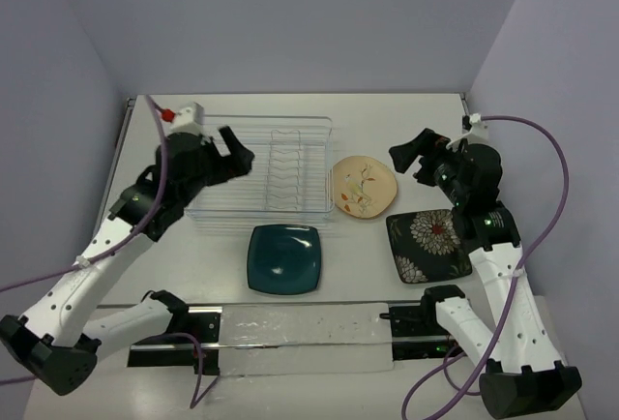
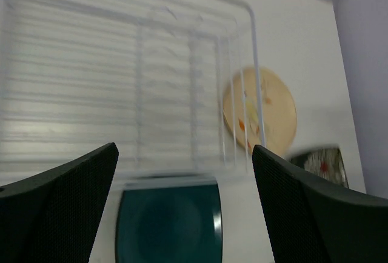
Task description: Load the plates into the dish rack
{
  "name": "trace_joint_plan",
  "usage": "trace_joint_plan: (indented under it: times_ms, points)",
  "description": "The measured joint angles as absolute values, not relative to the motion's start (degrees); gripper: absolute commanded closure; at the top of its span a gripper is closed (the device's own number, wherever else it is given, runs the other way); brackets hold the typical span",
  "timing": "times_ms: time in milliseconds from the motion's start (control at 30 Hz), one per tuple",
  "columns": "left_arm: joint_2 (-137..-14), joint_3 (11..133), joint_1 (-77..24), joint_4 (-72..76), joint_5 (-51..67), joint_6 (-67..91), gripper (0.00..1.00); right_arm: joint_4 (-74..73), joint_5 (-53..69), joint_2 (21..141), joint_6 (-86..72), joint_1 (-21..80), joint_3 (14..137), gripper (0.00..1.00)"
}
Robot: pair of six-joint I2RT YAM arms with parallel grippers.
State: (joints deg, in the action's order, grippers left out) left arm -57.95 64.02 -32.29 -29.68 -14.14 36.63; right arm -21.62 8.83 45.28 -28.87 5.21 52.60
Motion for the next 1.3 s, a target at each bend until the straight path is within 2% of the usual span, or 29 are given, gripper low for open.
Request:
trace_joint_plan:
  times_ms: [167, 333, 433, 600, 767, 900, 1133, 1300]
  points:
    - [-63.0, 63.2, -53.0, -35.5, -19.4, 41.4, 0.01, -24.1, 11.9, 45.4, -28.7, 5.2, 50.0, 0.00]
    - [-67.8, 63.2, -65.4, -40.4, -22.5, 47.0, 0.01, -26.6, 16.5, 44.9, -27.6, 5.8, 46.8, 0.00]
    - [-68.0, 62.3, -67.8, -41.4, -22.8, 49.6, 0.01, -28.1, 17.1, 42.9, -28.2, 9.0, 42.3, 0.00]
    - [-63.9, 57.3, -68.3, -41.2, -22.0, 53.5, 0.01, -30.0, 15.6, 39.7, -33.4, 22.5, 34.3, 0.00]
    - [-57.2, 51.2, -70.0, -40.9, -20.9, 57.5, 0.01, -24.1, 14.8, 37.0, -41.2, 34.0, 24.4, 0.02]
    - [-56.3, 48.0, -71.7, -40.7, -20.3, 58.4, 0.01, -18.0, 11.9, 40.0, -46.3, 41.5, 19.8, 0.03]
    - [-63.8, 49.5, -78.6, -40.5, -24.2, 58.3, 0.01, -7.2, 9.6, 47.2, -52.1, 44.2, 17.4, 0.06]
    - [-65.7, 50.2, -80.6, -40.5, -25.9, 59.0, 0.01, 2.9, 11.5, 53.6, -55.4, 46.0, 13.7, 0.13]
